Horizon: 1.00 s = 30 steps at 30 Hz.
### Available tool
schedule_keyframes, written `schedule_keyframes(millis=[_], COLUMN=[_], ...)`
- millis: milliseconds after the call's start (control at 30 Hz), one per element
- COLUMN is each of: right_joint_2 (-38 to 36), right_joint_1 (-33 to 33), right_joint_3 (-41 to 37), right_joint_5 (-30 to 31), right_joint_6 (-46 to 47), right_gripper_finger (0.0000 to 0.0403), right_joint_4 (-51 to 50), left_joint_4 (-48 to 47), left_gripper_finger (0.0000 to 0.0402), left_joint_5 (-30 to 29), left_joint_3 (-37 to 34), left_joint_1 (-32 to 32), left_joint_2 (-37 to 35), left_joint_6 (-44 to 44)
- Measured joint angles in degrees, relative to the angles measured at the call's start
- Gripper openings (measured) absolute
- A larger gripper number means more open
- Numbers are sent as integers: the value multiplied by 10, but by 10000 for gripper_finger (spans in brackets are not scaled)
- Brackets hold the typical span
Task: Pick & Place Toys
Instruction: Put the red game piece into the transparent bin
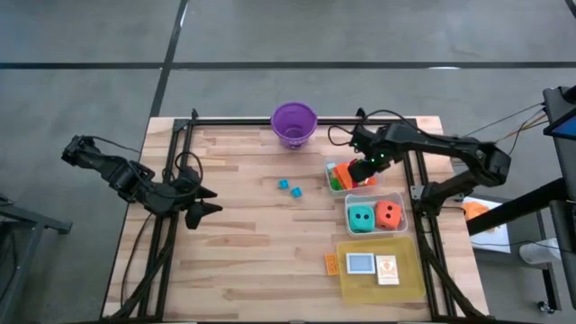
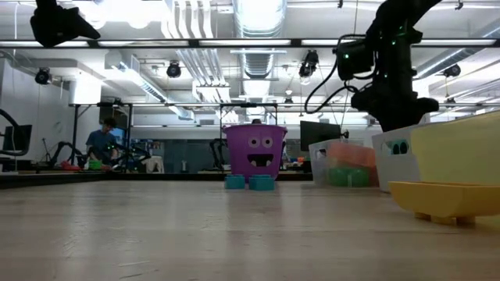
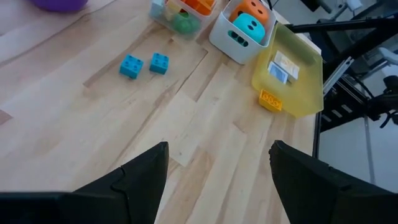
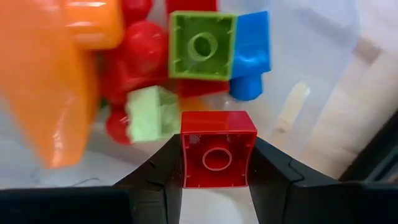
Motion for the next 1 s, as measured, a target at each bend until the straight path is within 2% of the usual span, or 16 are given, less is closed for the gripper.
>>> schedule_keyframes(millis=[467, 1000], right_joint_2=[60, 84], right_joint_1=[-7, -7], right_joint_3=[-4, -7], right_joint_5=[10, 8], right_joint_6=[-82, -146], right_gripper_finger=[127, 127], right_joint_4=[31, 43], left_joint_4=[0, 0], left_gripper_finger=[270, 271], left_joint_5=[0, 0], left_joint_3=[0, 0], left_joint_1=[0, 1], left_joint_2=[0, 0], left_joint_6=[-8, -20])
